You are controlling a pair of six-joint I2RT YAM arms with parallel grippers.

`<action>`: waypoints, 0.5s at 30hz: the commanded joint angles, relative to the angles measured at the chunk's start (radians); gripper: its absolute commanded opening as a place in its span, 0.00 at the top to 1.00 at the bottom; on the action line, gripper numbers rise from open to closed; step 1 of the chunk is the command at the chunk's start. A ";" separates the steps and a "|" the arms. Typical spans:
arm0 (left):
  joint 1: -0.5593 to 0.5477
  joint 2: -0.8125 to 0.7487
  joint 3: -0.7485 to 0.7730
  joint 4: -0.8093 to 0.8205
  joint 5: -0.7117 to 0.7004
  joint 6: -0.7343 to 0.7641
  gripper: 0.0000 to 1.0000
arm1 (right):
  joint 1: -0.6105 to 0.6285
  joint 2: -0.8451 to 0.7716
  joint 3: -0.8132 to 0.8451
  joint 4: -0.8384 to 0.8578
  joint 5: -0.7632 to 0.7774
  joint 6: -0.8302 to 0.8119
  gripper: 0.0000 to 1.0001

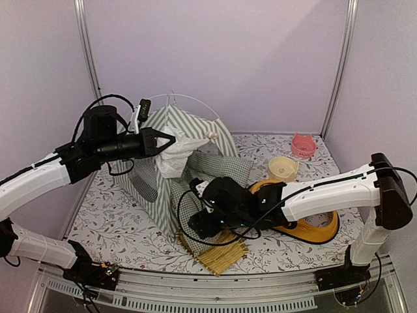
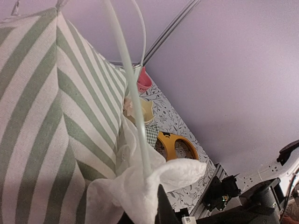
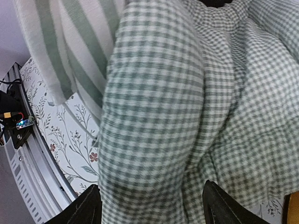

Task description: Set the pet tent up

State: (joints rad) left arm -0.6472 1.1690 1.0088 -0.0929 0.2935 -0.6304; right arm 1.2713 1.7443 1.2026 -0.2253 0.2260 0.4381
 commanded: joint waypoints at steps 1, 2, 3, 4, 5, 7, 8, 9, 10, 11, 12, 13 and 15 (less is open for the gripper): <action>0.014 0.012 -0.021 0.002 0.024 -0.010 1.00 | 0.016 0.109 0.079 0.052 -0.036 -0.008 0.01; 0.014 0.011 -0.021 0.000 0.024 -0.009 1.00 | 0.015 0.128 0.086 0.050 -0.024 0.004 0.01; 0.015 0.009 -0.021 -0.002 0.025 -0.006 1.00 | 0.014 0.145 0.095 0.042 -0.013 0.009 0.01; 0.015 0.009 -0.020 -0.004 0.028 -0.003 1.00 | 0.013 0.160 0.103 0.036 0.001 0.014 0.01; 0.015 0.010 -0.019 -0.006 0.031 -0.001 1.00 | 0.009 0.169 0.109 0.031 0.016 0.019 0.01; 0.015 0.013 -0.018 -0.010 0.044 0.007 1.00 | -0.012 0.179 0.118 0.014 0.028 0.038 0.10; 0.015 0.014 -0.017 -0.010 0.050 0.011 1.00 | -0.027 0.171 0.119 0.011 0.026 0.047 0.19; 0.015 0.014 -0.019 -0.010 0.055 0.014 1.00 | -0.044 0.158 0.117 0.010 0.024 0.059 0.31; 0.015 0.015 -0.021 -0.009 0.061 0.016 1.00 | -0.061 0.144 0.116 0.013 0.021 0.065 0.46; 0.014 0.016 -0.025 -0.004 0.070 0.017 1.00 | -0.079 0.128 0.119 0.019 0.013 0.068 0.61; 0.014 0.019 -0.028 0.004 0.086 0.021 1.00 | -0.104 0.111 0.123 0.027 0.000 0.066 0.75; 0.014 0.021 -0.030 0.013 0.100 0.023 1.00 | -0.121 0.096 0.126 0.049 -0.015 0.060 0.83; 0.012 0.028 -0.030 0.026 0.136 0.022 1.00 | -0.157 0.065 0.139 0.084 -0.055 0.051 0.91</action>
State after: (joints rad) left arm -0.6434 1.1732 0.9989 -0.0757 0.3374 -0.6170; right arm 1.2003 1.8980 1.2915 -0.2089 0.1940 0.4866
